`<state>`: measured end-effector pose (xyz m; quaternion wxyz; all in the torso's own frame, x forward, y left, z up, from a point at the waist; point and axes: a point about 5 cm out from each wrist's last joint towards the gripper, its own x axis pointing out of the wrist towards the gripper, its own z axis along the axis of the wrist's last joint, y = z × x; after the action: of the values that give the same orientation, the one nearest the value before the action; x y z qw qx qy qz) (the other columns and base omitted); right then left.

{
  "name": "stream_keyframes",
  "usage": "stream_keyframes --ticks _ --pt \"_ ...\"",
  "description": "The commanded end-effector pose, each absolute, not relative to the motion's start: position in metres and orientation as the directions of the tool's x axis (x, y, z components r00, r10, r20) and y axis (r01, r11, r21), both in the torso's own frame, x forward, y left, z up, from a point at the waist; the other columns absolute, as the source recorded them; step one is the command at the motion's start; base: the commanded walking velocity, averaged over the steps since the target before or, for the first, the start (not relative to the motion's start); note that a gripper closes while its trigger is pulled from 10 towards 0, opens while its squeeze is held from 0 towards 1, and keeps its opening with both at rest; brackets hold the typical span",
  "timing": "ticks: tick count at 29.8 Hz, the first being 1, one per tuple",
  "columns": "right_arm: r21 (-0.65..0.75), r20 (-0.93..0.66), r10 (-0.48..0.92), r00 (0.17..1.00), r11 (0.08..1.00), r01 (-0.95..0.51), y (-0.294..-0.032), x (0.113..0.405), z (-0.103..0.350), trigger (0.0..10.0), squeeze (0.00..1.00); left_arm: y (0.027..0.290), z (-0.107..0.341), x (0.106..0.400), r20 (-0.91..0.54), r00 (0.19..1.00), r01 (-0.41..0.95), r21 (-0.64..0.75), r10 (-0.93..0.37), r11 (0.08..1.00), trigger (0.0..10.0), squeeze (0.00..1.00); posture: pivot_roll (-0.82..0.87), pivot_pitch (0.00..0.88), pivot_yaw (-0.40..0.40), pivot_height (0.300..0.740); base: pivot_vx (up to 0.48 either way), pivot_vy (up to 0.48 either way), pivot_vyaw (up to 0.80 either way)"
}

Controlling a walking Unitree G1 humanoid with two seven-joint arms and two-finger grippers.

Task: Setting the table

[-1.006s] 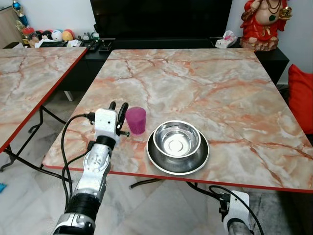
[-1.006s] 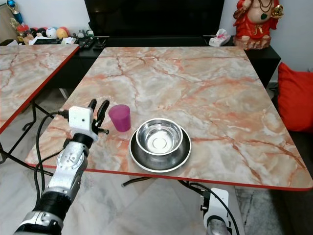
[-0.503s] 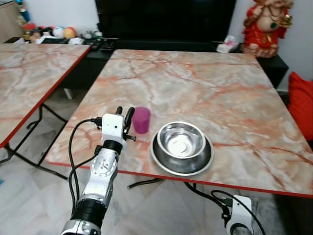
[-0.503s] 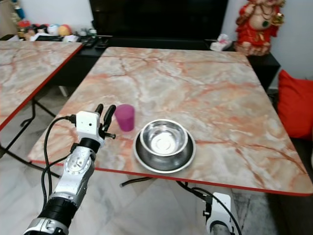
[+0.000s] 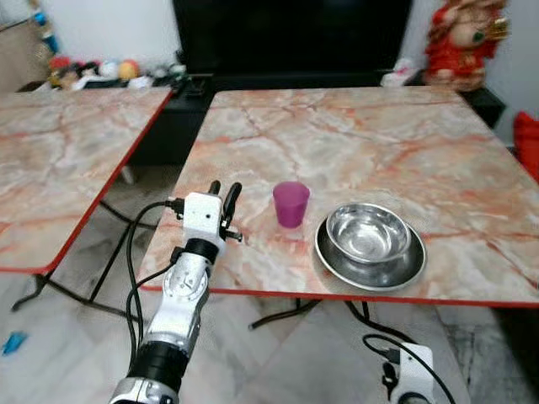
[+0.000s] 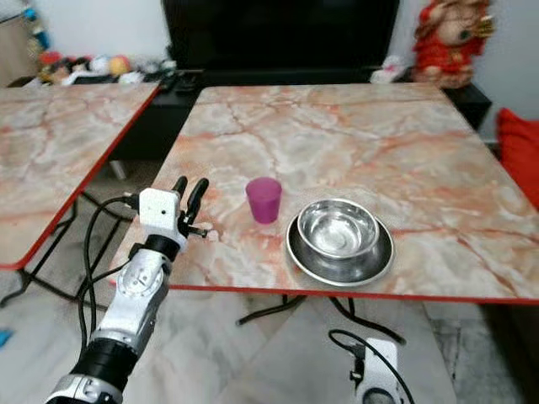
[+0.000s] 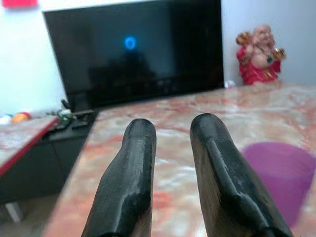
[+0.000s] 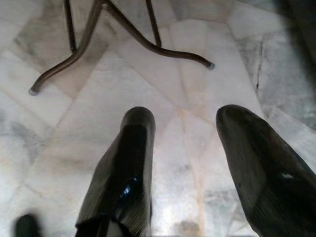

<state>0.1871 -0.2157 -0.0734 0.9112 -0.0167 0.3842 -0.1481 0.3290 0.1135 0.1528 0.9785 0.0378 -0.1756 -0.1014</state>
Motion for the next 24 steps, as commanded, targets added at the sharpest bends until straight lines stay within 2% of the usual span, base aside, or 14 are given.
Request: stream_keyframes --ticks 1,8,24 --pt "-0.109 -0.696 -0.248 0.674 0.964 0.242 -0.2012 0.192 -0.0736 10.0 0.0 0.1304 0.1503 0.3288 0.311 0.933 0.146 0.128 -0.18 0.981 10.0 0.0 0.01 0.0 0.017 0.74 0.0 0.48 0.0" --pt "-0.103 -0.695 -0.241 0.678 0.966 0.238 -0.1985 0.1938 -0.073 10.0 0.0 0.1391 0.1516 0.3273 0.307 0.939 0.116 0.135 -0.153 0.984 10.0 0.0 0.01 0.0 0.022 0.74 0.0 0.48 0.0" --pt "-0.099 -0.697 -0.227 0.681 0.97 0.221 -0.198 0.1958 -0.0723 10.0 0.0 0.137 0.1584 0.3282 0.315 0.938 0.111 0.126 -0.146 0.986 10.0 0.0 0.01 0.0 0.026 0.74 0.0 0.48 0.0"
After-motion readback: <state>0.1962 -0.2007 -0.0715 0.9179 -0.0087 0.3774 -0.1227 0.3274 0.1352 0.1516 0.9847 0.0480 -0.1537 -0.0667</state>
